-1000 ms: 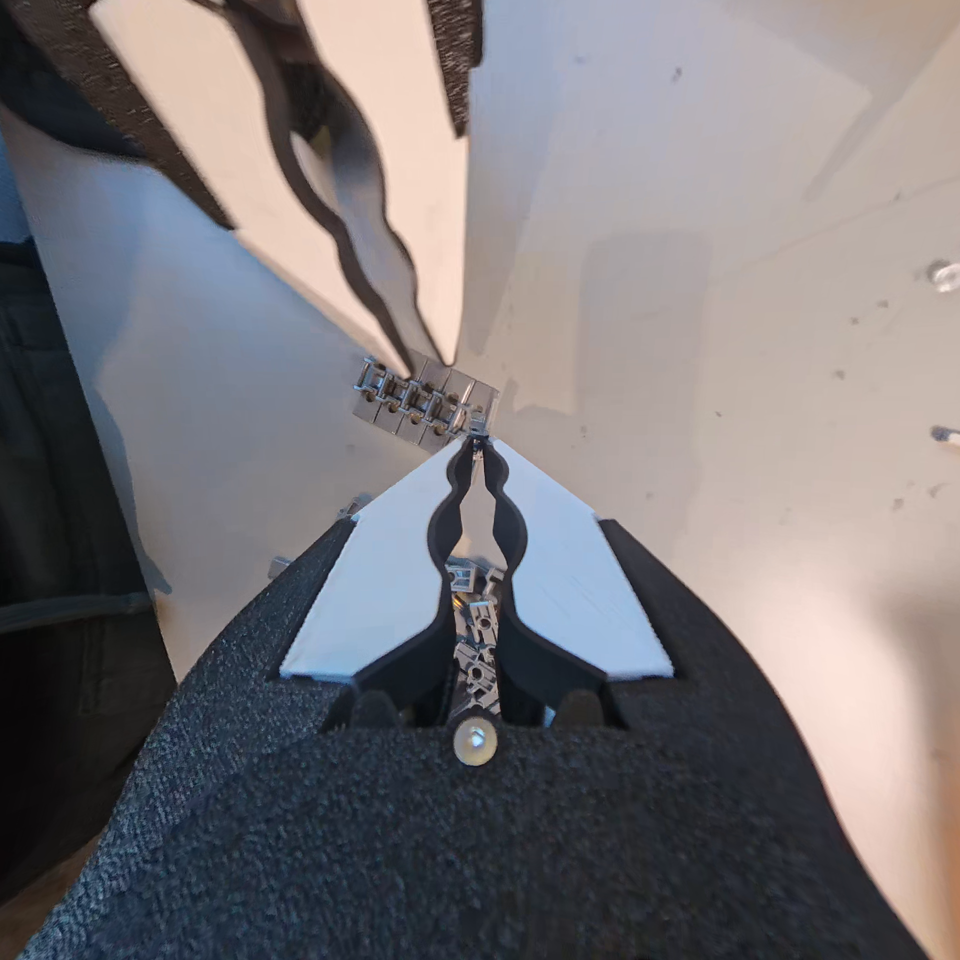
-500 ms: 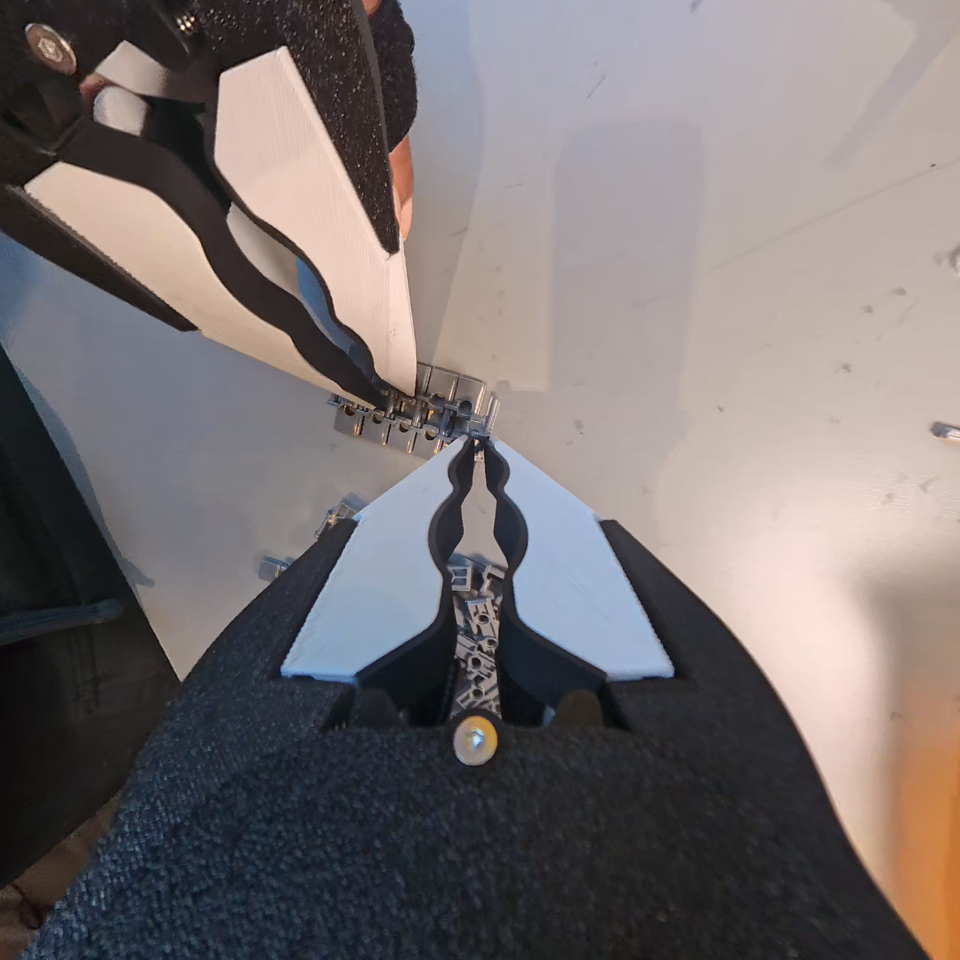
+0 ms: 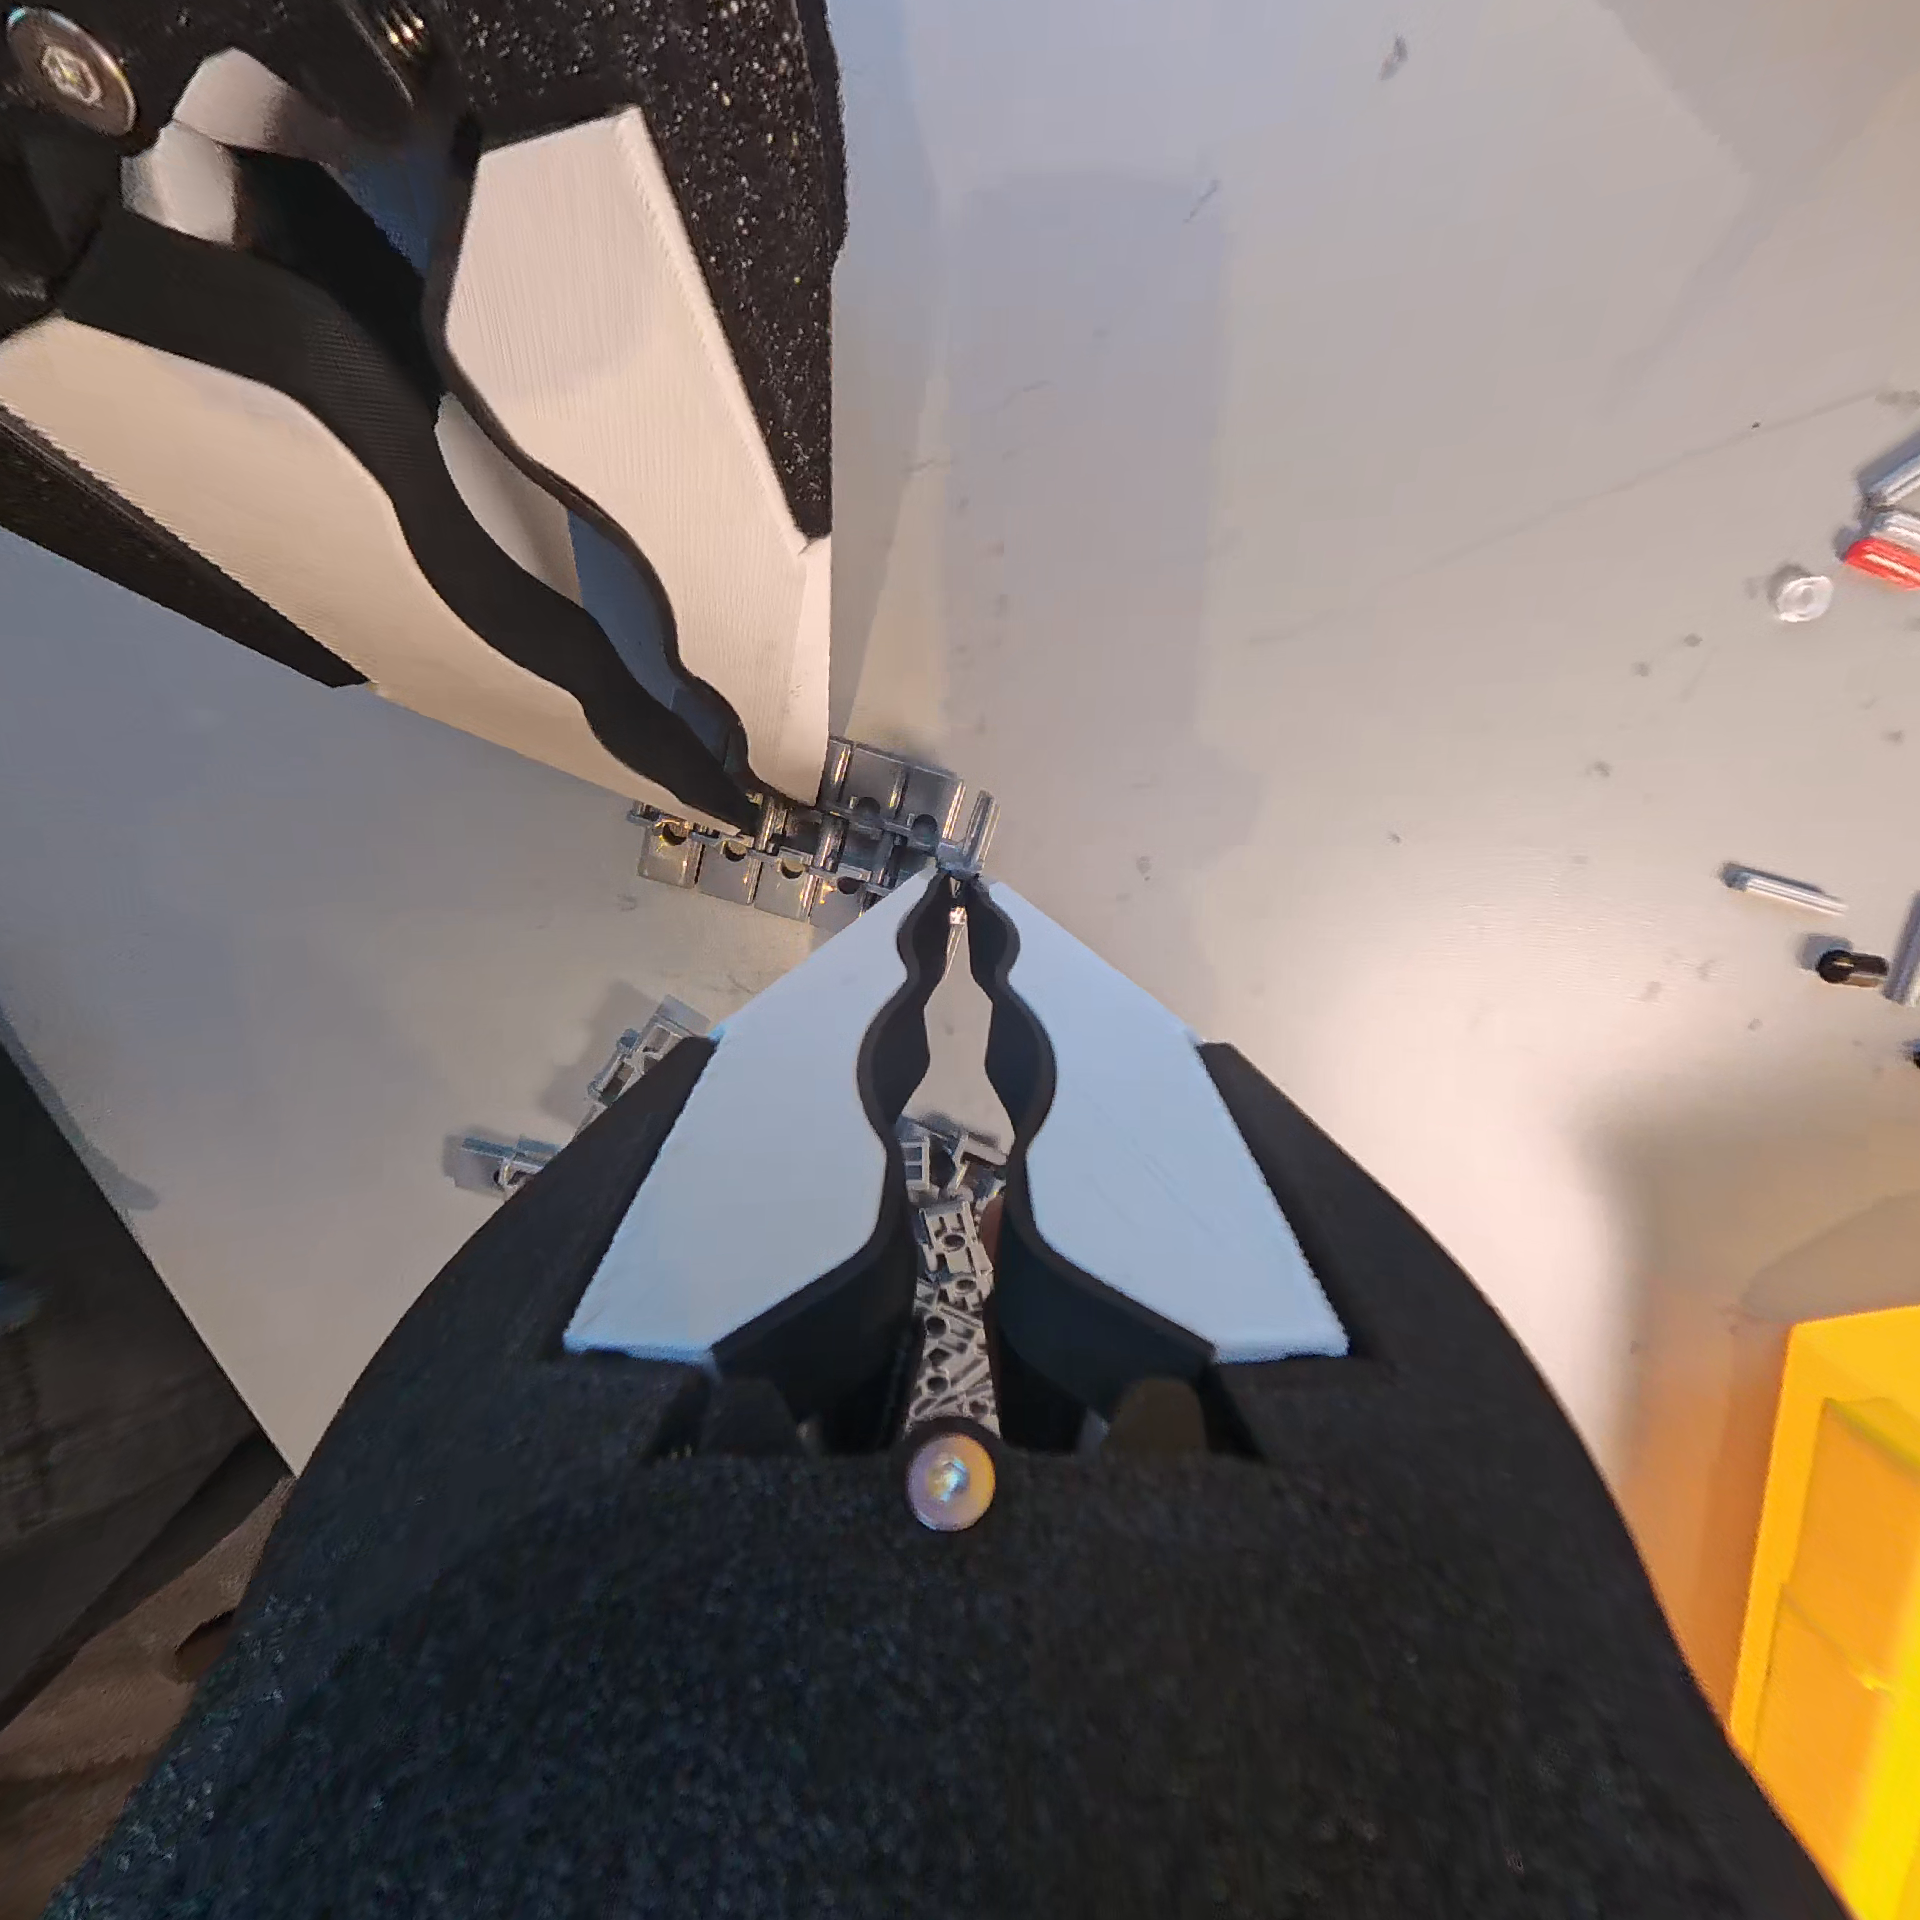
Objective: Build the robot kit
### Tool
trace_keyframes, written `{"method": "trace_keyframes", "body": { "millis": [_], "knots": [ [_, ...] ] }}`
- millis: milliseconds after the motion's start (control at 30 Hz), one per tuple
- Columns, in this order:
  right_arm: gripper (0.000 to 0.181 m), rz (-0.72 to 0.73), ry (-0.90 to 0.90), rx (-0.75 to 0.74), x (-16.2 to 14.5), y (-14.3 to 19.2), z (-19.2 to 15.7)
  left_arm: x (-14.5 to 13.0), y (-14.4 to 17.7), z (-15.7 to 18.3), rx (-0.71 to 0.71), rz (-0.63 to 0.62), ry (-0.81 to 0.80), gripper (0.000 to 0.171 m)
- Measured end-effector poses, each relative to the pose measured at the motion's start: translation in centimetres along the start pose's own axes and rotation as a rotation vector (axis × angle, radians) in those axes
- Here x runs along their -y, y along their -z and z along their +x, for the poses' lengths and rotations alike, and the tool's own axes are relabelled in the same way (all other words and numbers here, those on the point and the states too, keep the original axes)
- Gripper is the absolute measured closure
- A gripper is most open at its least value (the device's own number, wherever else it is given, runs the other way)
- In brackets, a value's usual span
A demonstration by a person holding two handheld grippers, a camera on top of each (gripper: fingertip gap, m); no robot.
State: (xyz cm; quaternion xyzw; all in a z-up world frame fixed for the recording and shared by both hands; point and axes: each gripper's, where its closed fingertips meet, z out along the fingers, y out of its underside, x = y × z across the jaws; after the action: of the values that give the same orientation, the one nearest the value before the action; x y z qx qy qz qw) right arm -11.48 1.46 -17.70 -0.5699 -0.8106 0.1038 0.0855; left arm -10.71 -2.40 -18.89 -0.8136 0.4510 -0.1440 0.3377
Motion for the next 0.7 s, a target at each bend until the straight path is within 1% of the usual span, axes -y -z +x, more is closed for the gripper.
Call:
{"method": "trace_keyframes", "body": {
  "millis": [33,367,700],
  "knots": [
    [0.180,0.008,0.001,-0.007,-0.01,-0.01,0.01,0.01,-0.01,0.00,0.000,0.000,0.000,0.164],
    [0.180,0.062,0.059,-0.098,0.03,-0.03,0.00,0.02,-0.07,-0.07,0.014,0.003,-0.006,0.166],
    [0.180,0.129,0.013,-0.155,0.10,0.00,-0.15,-0.01,-0.07,-0.01,0.023,0.007,-0.022,0.166]
  ]
}}
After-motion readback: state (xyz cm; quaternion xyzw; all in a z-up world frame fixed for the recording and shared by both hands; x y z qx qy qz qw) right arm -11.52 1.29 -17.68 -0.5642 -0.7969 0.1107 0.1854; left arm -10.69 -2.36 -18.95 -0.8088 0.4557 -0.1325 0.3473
